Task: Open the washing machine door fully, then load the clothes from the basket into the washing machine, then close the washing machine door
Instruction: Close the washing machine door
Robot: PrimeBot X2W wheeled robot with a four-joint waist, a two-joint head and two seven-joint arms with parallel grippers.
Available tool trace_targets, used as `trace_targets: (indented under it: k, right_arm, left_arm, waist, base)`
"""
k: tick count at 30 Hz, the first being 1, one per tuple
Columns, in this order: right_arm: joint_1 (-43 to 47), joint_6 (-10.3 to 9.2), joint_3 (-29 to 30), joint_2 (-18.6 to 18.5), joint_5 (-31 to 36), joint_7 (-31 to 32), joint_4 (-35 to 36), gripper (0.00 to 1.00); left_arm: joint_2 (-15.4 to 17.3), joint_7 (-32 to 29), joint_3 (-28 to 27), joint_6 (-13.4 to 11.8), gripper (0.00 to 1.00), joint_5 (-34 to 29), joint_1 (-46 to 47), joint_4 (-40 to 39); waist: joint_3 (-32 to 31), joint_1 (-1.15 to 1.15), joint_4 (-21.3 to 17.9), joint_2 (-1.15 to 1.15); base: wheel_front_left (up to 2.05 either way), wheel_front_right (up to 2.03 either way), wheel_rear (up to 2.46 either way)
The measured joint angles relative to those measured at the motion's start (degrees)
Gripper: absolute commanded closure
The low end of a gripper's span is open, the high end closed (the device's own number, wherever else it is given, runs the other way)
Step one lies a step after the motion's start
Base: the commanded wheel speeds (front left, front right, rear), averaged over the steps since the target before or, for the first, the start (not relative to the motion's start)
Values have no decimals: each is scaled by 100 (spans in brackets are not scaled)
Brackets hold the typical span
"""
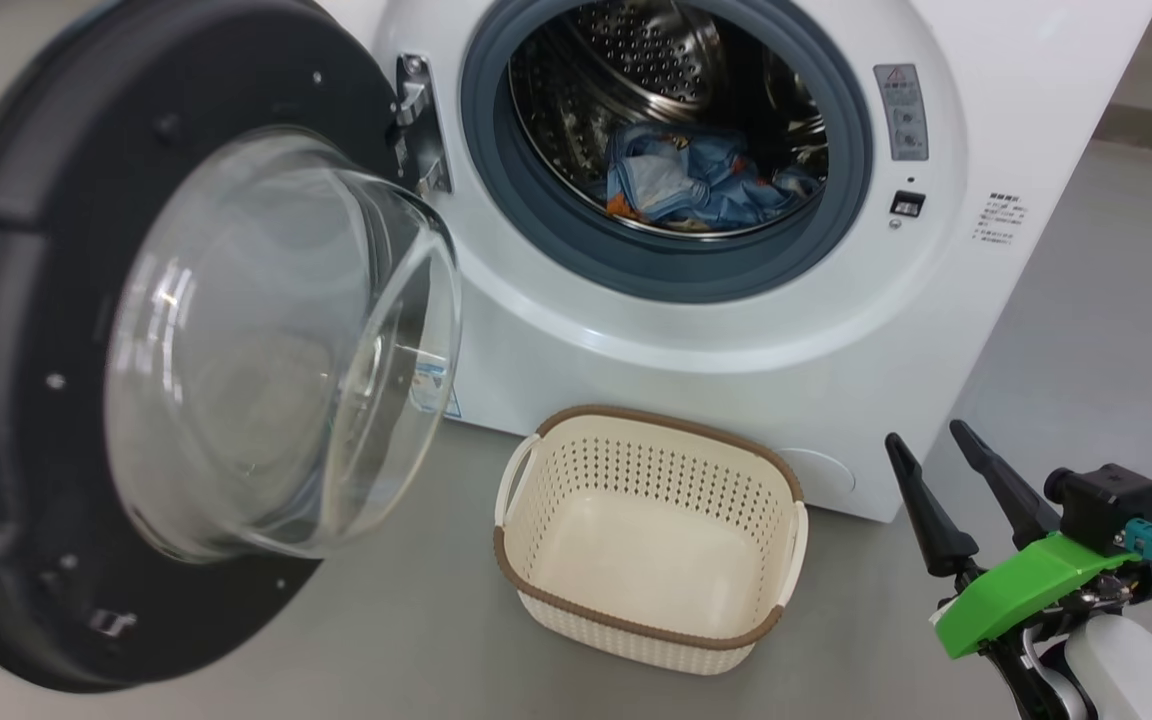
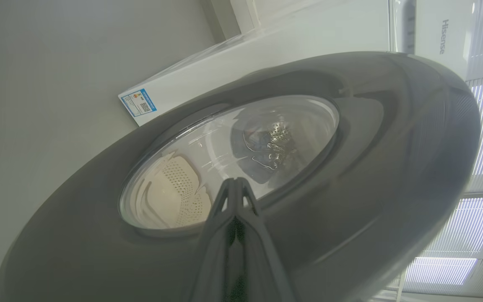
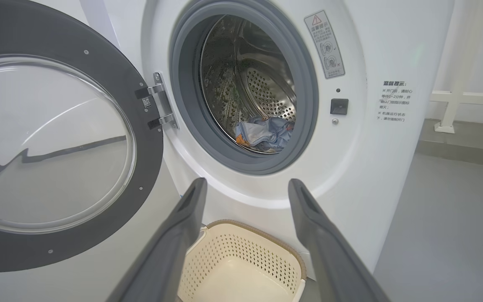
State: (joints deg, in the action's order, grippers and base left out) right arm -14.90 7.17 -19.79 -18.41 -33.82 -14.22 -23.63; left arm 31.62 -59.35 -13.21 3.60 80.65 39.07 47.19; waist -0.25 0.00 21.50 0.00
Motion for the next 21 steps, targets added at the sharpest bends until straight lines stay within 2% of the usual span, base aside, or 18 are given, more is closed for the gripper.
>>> trace_targets:
  k: [7, 14, 21]
  right_arm:
    - [87, 0, 92, 60, -37, -7, 4, 0]
    - [225, 0, 171, 247, -54, -7, 46, 0]
    - [250, 0, 293, 352, -47, -7, 88, 0]
  left_arm:
    - [-383, -597, 13, -692, 100, 366, -599, -1430]
    - [-657, -776, -2, -1451, 100, 563, -1207, -2784]
    - [-957, -809, -38, -1914, 100, 721, -1577, -3621]
  waist:
    - [-186, 0, -34, 0]
    - [-250, 0, -179, 0]
    - [-242, 0, -427, 0]
  base:
    - [0, 0, 0]
    - [0, 0, 0]
    - [0, 0, 0]
